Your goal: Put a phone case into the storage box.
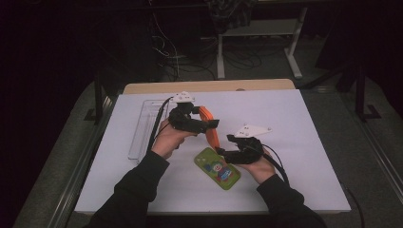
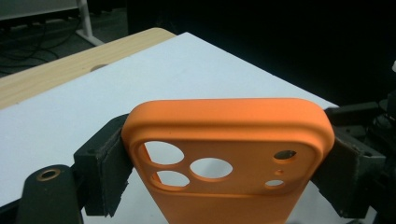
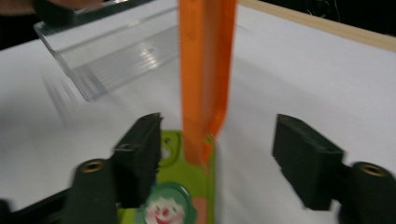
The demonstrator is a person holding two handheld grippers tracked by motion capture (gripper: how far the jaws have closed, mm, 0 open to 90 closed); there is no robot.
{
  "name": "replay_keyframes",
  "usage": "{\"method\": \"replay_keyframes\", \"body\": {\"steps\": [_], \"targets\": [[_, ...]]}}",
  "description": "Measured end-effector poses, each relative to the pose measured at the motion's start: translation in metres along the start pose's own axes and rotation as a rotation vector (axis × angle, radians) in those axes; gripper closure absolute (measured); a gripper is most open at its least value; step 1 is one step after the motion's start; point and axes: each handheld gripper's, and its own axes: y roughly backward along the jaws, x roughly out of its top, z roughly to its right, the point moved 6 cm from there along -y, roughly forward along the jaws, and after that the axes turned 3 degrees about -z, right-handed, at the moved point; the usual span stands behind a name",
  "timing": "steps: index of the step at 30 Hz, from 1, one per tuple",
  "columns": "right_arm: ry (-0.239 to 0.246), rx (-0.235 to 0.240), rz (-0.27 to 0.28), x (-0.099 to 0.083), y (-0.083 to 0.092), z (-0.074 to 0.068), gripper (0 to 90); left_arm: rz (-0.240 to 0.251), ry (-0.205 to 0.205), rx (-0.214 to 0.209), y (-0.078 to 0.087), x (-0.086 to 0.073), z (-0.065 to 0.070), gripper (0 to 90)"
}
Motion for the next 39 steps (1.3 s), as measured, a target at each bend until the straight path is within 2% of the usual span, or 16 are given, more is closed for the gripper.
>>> {"method": "replay_keyframes", "body": {"steps": [3, 7, 12, 14, 17, 27, 36, 39], "targets": [[-0.015, -0.008, -0.042, -0.007, 0.004, 0.009, 18.2, -0.013, -0.012, 0.012, 0.003, 0.004, -0.004, 15.7], [0.011, -0.038, -0.1, -0.019, 0.01, 0.017, 10.7, -0.018, -0.018, 0.03, 0.01, 0.01, -0.012, 15.7], [0.009, -0.012, -0.106, -0.029, 0.018, 0.022, 0.6, -0.026, -0.025, 0.061, 0.021, 0.017, -0.024, 15.7], [0.018, -0.004, -0.104, -0.034, 0.023, 0.025, 0.0, -0.028, -0.029, 0.072, 0.027, 0.02, -0.029, 15.7], [0.008, 0.003, -0.101, -0.042, 0.029, 0.028, 0.0, -0.025, -0.04, 0.094, 0.037, 0.025, -0.037, 15.7], [0.008, -0.013, -0.111, -0.064, 0.043, 0.035, 0.0, 0.003, -0.023, 0.155, 0.067, 0.033, -0.063, 15.7], [-0.005, -0.021, -0.123, -0.075, 0.049, 0.038, 0.0, 0.034, 0.008, 0.217, 0.095, 0.035, -0.09, 15.7], [-0.008, -0.02, -0.117, -0.075, 0.05, 0.038, 0.0, 0.027, 0.01, 0.237, 0.102, 0.034, -0.1, 15.7]]}}
